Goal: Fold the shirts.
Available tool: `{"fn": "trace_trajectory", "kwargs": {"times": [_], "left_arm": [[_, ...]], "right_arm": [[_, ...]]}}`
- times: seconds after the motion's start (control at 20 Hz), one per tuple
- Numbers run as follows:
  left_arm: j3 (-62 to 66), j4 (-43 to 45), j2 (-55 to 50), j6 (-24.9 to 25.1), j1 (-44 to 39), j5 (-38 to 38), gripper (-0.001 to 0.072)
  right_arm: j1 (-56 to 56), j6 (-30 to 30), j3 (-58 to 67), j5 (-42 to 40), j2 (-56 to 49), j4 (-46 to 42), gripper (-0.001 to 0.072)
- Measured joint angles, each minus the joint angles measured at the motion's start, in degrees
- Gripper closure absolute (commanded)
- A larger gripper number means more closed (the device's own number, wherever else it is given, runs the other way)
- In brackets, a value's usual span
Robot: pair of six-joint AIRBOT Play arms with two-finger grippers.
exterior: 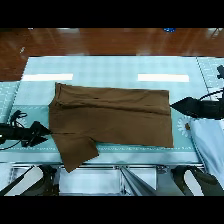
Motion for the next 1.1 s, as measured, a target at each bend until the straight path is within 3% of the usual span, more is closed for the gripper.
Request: {"fn": "trace_trajectory", "kwargs": {"times": [0.3,0.4,0.7,1.1], "left_arm": [[-3.56,-4.46,-1.73,1.22,-8.02,1.97,0.0223],[-3.93,-4.5,-2.38,1.42,-10.58,3.91,0.0689],[-1.73,-3.91,-2.8,1.79,-13.07,2.58,0.0694],[-0.61,-5.27,-2.69,1.81,-13.33,2.51,0.0694]], "right_arm": [[-0.68,1.97,-0.52,-3.52,0.81,1.53,0.0296],[-3.78,2.91,-0.57,-5.16,0.87,1.51,0.0295],[-18.8,8.76,-4.28,-3.76,-1.42,-11.63,0.0296],[-15.96,6.14,-18.99,2.84,-8.11,-18.88,0.0296]]}}
